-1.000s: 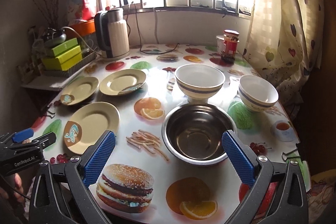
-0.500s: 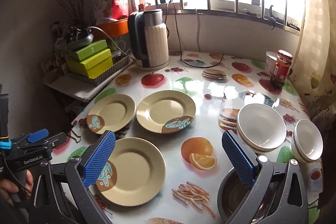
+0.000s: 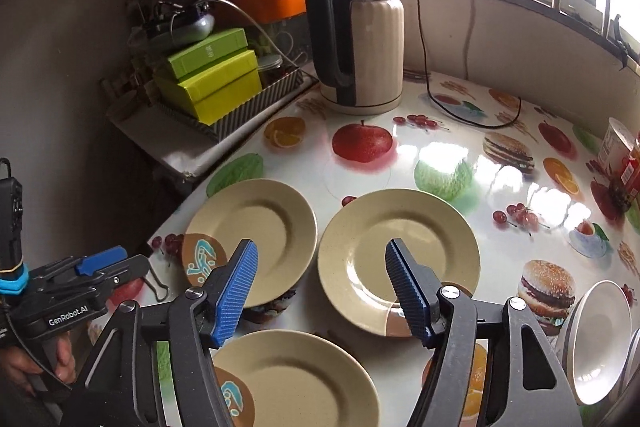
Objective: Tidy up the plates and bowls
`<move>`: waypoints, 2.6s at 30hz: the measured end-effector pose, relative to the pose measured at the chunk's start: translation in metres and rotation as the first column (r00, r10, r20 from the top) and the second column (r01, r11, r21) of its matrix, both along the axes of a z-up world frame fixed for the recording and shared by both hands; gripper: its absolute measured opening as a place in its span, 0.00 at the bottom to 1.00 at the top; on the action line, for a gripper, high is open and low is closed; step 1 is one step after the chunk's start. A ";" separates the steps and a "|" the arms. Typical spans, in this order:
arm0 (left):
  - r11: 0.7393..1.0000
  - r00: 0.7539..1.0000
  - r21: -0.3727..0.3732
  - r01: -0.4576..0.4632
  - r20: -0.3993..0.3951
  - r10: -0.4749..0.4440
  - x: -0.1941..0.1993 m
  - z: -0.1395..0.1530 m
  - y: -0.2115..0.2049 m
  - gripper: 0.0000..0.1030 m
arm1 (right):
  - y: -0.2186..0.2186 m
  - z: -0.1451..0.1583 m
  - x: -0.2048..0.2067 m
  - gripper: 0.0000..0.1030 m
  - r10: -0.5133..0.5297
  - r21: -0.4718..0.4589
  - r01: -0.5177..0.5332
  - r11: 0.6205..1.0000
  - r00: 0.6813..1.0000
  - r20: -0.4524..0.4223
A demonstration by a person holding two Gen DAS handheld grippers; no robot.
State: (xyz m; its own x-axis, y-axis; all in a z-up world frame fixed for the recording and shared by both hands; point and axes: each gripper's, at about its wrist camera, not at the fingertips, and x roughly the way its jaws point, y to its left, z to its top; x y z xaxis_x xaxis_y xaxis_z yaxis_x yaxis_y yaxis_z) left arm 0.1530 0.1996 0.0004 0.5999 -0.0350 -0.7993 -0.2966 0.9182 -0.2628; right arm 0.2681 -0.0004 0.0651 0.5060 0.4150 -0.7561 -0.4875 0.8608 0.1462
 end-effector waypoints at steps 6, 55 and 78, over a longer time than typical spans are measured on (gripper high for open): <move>0.997 0.999 -0.076 -0.006 -0.036 0.003 0.018 -0.019 0.007 0.44 | 0.016 -0.031 0.041 0.31 0.047 -0.032 -0.051 0.998 0.994 -0.098; 0.992 0.997 -0.115 -0.051 -0.068 0.043 0.045 -0.035 0.004 0.22 | 0.044 -0.082 0.096 0.17 0.142 0.127 -0.108 0.986 0.944 -0.297; 0.992 0.997 -0.107 -0.066 -0.034 0.062 0.023 -0.009 0.010 0.22 | 0.043 -0.060 0.077 0.17 0.148 0.183 -0.095 0.979 0.942 -0.301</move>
State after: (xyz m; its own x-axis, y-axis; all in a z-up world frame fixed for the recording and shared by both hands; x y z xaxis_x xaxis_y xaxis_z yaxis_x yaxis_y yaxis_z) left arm 0.1759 0.2095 -0.0087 0.5794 -0.0845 -0.8106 -0.3630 0.8637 -0.3495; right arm 0.3446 0.0421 0.0047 0.1940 0.5895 -0.7842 -0.4941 0.7493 0.4410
